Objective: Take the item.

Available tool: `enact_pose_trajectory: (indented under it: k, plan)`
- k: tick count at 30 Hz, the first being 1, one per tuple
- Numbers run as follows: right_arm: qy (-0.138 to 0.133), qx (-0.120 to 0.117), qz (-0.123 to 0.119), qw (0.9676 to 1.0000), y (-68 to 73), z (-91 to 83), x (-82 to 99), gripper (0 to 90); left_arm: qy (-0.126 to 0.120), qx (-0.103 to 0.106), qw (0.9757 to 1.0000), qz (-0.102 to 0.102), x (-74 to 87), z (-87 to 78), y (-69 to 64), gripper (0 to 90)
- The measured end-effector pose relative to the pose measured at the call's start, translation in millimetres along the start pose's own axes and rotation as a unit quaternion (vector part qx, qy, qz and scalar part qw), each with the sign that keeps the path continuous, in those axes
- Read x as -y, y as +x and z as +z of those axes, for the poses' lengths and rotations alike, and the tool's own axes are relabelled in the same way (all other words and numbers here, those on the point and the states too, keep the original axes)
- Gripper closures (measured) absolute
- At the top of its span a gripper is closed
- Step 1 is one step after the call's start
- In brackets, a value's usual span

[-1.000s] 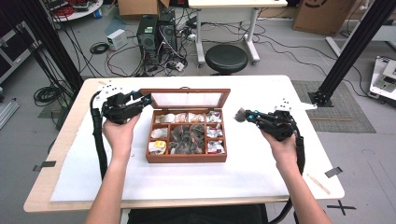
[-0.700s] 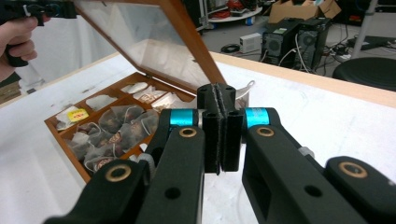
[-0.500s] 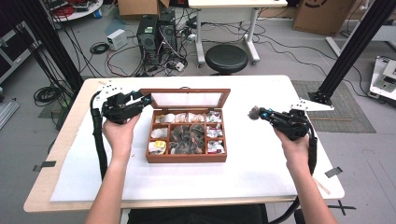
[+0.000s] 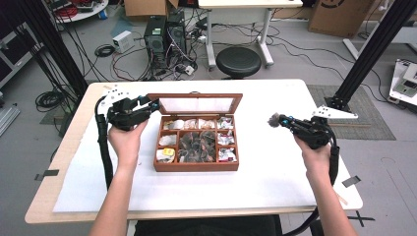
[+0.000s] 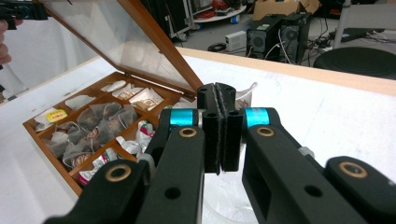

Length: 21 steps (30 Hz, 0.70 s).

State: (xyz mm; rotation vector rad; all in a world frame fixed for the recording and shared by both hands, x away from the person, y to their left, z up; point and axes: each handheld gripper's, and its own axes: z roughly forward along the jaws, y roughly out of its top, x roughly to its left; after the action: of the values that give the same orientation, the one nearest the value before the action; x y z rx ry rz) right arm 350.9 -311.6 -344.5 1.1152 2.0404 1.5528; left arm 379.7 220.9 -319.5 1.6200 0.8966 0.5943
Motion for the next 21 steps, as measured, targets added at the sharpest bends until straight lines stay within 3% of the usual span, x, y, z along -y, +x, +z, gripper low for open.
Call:
enact_pose_trajectory:
  k: [21]
  plan:
    - [0.022, 0.009, 0.005, 0.9997, -8.3, 3.1, 14.5, 90.0, 0.001, 0.000, 1.0000, 0.000, 0.7, -0.1, 0.4, 58.4]
